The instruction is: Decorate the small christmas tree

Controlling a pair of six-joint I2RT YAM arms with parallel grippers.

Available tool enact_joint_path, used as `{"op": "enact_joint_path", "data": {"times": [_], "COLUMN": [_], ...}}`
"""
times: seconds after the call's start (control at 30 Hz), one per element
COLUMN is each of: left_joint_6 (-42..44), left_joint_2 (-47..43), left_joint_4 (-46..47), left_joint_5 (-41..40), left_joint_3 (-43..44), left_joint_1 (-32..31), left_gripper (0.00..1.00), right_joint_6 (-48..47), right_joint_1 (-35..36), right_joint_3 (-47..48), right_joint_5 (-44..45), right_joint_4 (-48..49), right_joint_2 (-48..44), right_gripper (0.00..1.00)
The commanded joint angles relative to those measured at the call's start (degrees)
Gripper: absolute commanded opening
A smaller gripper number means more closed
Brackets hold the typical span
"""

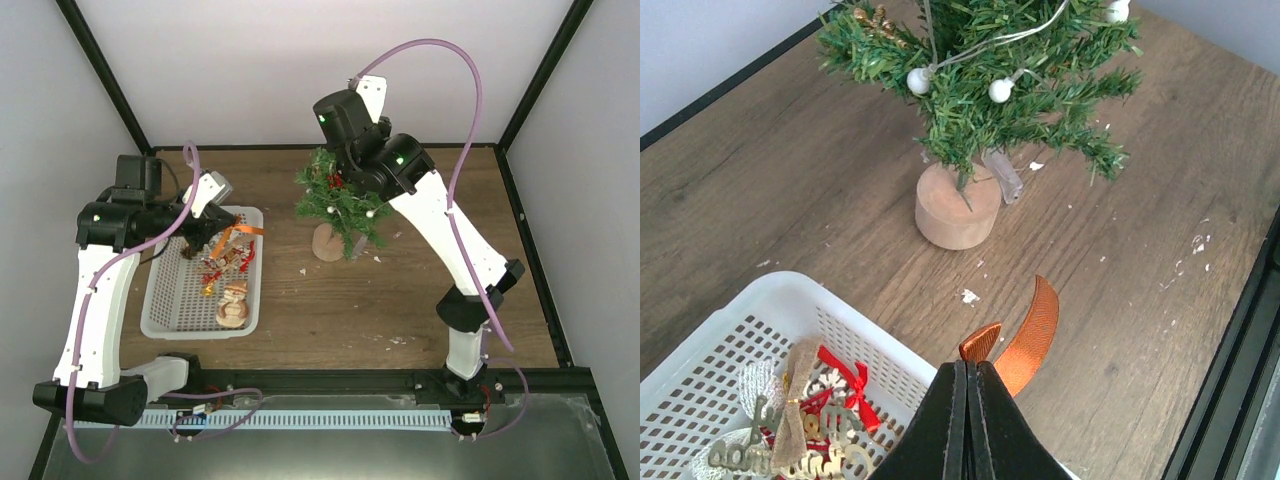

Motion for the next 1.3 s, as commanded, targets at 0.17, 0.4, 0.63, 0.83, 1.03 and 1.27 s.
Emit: {"op": "enact_joint_path", "data": {"times": [0.17,0.4,0.63,0.83,1.03,1.27], "left_joint_6": [-0.8,-1.2,-1.1,-1.1,-0.8,-0.6], "left_joint_2": [-0.7,-0.5,-0.5,-0.5,-0.5,-0.6], "left_joint_4": [1.5,2.1,1.6,1.4,1.2,1.3], "left_joint_5": [0.9,1.1,0.9,1.1,1.2,1.7], "left_joint_3": [-1.0,-1.2,-1.4,-1.3,-1.6,-2.2], "left_joint_1": [-0.2,-0.2,-0.2,-0.2,-0.2,-0.2], "left_gripper": [0.0,0.0,0.0,0.0,0.0,0.0], "right_joint_6": [-6.4,-4.3,-0.8,0.9,1.6,3.0], "right_joint_1": [0.3,0.3,0.3,0.4,0.3,0.3], "right_joint_3": [2.6,1.5,1.0,0.8,-0.7,-2.6], "right_joint_5": [5.5,5.4,4.5,2.9,0.7,-0.4], "right_joint_4": [5.4,3.6,1.5,1.1,1.3,1.1], "right_joint_2": [-1.4,-0.8,0.4,1.0,0.5,-0.8], "right_gripper": [0.01,0.01,0.01,0.01,0.2,0.34]}}
